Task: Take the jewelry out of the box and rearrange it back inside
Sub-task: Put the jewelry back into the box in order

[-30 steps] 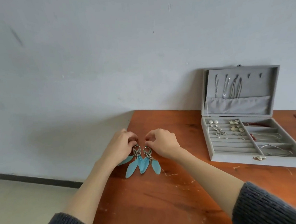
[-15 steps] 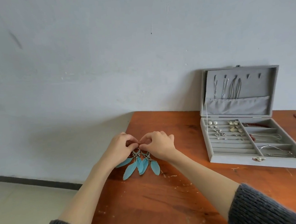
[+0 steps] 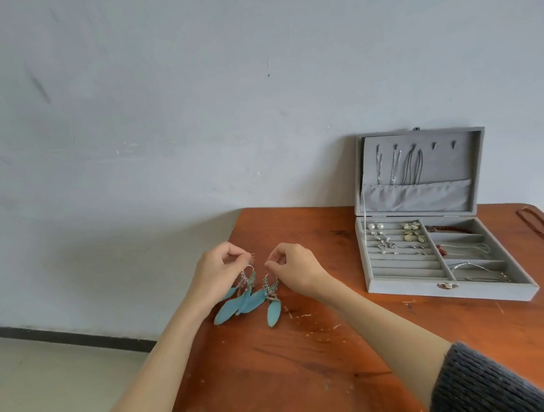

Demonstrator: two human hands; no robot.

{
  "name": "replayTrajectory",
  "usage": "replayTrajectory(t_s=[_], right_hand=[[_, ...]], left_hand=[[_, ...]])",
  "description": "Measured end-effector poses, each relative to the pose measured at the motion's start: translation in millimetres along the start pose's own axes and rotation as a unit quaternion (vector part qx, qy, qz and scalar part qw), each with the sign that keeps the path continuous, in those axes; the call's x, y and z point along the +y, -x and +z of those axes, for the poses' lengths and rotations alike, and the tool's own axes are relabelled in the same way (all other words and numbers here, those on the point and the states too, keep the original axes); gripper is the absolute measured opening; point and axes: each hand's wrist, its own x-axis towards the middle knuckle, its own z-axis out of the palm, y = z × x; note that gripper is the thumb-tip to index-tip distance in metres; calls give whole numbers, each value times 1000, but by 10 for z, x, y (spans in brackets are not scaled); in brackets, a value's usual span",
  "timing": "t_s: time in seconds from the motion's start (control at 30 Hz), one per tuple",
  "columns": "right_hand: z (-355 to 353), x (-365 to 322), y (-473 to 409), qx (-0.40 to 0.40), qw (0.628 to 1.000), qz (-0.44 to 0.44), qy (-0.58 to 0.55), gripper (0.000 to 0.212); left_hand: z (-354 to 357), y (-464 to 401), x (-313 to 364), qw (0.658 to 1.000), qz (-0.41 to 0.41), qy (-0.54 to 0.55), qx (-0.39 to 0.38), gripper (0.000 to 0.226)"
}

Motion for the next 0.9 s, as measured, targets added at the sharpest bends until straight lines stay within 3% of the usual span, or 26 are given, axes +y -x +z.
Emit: replayTrajectory(t_s=[0.2, 0.37, 0.67, 0.9], right_hand=[[-588, 106, 478, 65, 987, -15, -143, 11], [-1107, 308, 956, 124, 977, -17, -172, 15], [-1921, 895, 1873, 176, 976, -8, -129, 15], [-2579, 1289, 2643, 195, 973, 70, -105, 19]], left_hand=[[168, 293, 485, 996, 22, 89, -12, 9], [461, 549, 894, 992, 63, 100, -53, 10], [1329, 971, 1628, 959, 104, 171, -200, 11], [1946, 1396, 2224, 890, 91, 232, -383, 12]])
